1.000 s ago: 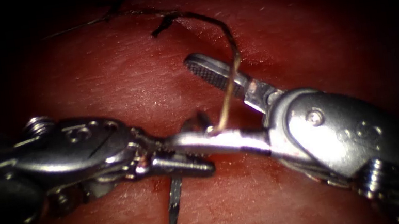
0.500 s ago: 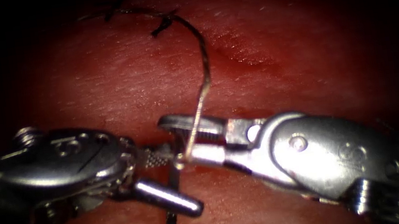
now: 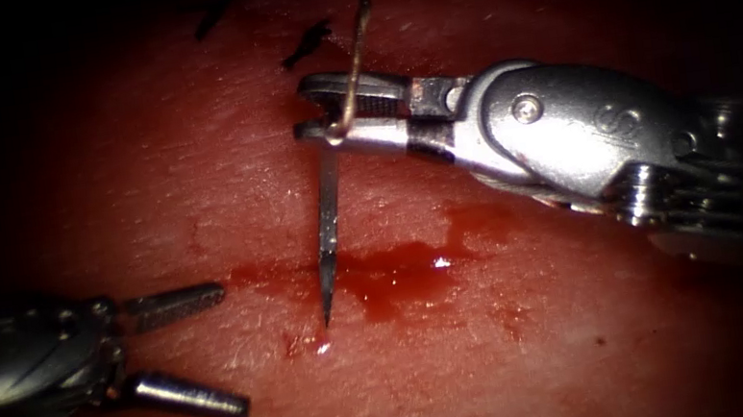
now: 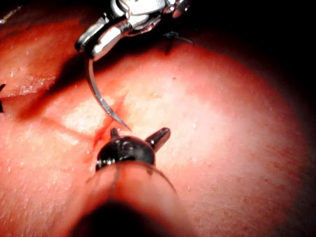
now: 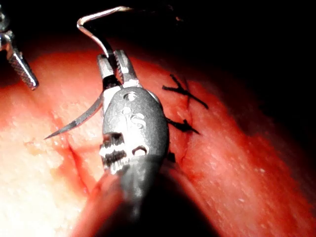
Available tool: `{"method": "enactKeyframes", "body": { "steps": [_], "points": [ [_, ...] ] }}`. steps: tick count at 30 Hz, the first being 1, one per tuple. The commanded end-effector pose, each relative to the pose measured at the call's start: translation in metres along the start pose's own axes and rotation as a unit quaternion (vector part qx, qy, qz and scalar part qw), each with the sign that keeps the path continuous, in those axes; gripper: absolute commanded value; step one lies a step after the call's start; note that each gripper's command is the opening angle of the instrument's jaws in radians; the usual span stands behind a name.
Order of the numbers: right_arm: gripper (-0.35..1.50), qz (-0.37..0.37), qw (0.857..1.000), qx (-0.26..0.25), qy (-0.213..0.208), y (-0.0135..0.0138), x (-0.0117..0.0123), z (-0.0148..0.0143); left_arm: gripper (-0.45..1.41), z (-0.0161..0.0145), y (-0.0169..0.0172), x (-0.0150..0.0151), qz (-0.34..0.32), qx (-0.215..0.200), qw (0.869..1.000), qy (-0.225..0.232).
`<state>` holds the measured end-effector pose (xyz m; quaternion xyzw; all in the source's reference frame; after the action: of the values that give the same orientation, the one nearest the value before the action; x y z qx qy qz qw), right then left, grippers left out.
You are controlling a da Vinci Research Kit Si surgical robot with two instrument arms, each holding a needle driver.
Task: Wound Closure
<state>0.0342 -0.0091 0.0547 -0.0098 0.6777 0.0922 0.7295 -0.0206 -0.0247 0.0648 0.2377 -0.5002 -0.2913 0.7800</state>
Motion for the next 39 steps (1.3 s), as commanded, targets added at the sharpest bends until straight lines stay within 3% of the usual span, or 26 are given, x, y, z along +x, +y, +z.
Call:
{"method": "enactKeyframes", "body": {
  "steps": [1, 11, 23, 31, 39],
  "points": [
    [-0.35, -0.011, 1.000, -0.001, 0.000, 0.0012, -0.0003, 0.0011, 0.31, 0.0012, 0.0003, 0.0003, 0.000, -0.005, 1.000, 0.007],
    [-0.35, -0.056, 0.998, -0.003, 0.003, 0.0024, -0.0016, 0.0036, 0.44, 0.0064, 0.0021, 0.0044, 0.021, -0.032, 0.998, 0.051],
    [-0.35, -0.120, 0.993, 0.001, 0.000, 0.0031, -0.0041, 0.0044, 0.46, 0.0056, 0.0039, 0.0058, 0.015, -0.036, 0.998, 0.057],
    [-0.35, -0.138, 0.990, 0.003, 0.003, 0.0011, -0.0050, 0.0058, 0.46, 0.0052, 0.0037, 0.0063, 0.002, -0.035, 0.997, 0.065],
    [-0.35, -0.154, 0.988, 0.007, 0.005, 0.0000, -0.0059, 0.0053, 0.46, 0.0046, 0.0036, 0.0065, 0.001, -0.033, 0.997, 0.070]
  ]
}}
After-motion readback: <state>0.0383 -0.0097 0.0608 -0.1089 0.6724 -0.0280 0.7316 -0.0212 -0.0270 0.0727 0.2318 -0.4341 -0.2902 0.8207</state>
